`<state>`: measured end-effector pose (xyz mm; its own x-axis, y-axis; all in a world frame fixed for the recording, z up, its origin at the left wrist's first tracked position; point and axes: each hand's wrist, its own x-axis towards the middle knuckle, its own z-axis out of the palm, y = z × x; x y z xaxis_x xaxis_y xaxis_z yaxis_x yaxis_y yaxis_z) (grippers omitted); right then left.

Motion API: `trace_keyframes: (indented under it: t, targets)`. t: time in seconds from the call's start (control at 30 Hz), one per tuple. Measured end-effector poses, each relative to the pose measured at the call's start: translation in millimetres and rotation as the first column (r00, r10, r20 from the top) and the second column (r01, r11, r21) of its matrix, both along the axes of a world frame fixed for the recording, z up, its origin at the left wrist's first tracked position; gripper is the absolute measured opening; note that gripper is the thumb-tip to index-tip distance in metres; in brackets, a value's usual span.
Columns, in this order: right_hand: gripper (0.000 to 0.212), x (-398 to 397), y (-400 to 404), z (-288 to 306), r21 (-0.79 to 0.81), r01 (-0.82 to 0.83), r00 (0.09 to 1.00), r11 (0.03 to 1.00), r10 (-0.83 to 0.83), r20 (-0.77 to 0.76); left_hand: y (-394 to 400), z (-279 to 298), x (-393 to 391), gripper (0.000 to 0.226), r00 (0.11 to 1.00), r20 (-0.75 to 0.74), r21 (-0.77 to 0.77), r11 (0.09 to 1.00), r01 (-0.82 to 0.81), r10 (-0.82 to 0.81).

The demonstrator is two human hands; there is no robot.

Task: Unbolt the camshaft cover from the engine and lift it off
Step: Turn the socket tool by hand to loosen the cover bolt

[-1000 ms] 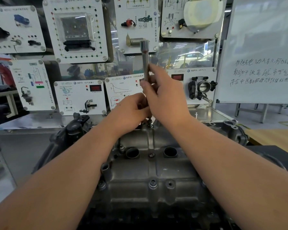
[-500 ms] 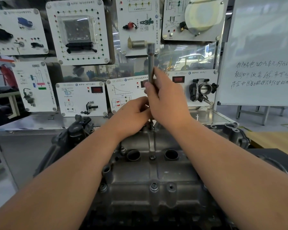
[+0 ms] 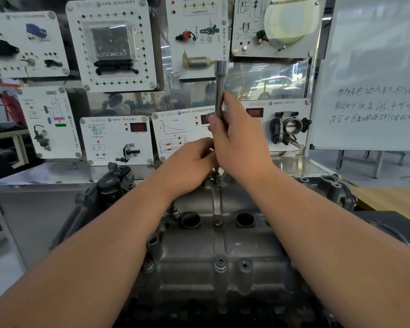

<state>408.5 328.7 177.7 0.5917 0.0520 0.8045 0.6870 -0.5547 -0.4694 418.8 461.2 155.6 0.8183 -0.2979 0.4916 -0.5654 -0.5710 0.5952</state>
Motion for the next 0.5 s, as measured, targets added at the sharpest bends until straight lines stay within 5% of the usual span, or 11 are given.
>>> trace_keyframes:
  t: [0.2,0.5]
  targets:
    - [0.052,-0.4,0.6,-3.9,0.001,-0.016,1.0,1.0,0.016,0.021,-0.3,1.9,-1.0,0.018,1.0,0.013,-0.019,1.0,-0.005,0.005]
    - [0.03,-0.5,2.0,-1.6,-0.019,0.015,0.999,1.0,-0.015,0.038,-1.0,0.4,-1.9,0.015,1.0,0.012,-0.037,0.999,0.002,-0.002]
